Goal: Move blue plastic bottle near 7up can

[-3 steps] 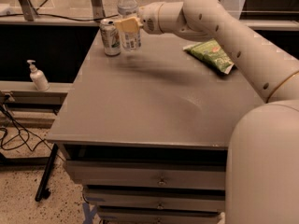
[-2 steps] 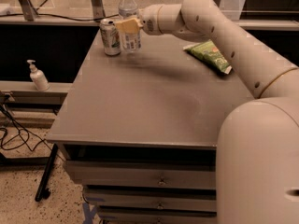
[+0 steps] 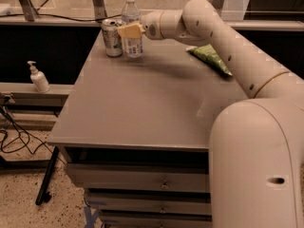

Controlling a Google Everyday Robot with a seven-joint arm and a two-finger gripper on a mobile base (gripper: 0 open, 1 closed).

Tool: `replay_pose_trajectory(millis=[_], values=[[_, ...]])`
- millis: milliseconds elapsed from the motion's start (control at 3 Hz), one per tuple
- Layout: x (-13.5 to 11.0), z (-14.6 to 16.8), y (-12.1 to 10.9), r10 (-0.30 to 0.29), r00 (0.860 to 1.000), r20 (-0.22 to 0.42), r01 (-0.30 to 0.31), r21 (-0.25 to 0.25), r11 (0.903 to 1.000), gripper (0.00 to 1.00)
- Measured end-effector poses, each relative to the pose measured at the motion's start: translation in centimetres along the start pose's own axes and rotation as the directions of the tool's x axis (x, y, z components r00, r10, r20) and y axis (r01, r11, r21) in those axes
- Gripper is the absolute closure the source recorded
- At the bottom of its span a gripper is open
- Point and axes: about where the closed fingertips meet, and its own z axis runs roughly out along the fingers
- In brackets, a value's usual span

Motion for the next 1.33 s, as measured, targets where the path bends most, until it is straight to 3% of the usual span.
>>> replay_pose_trajectory(millis=[333,667,1333], values=[[1.03,0.73,0.28,0.011,1.0,0.002,-0.011,-0.028,0.9995,1.0],[1.53,1.07,0.67,0.004,1.0,0.015,-0.003,-0.067,0.9978,0.84],[1.16,0.99,0.67,0.004,1.0,0.015,-0.003,-0.067,0.9977,0.38]])
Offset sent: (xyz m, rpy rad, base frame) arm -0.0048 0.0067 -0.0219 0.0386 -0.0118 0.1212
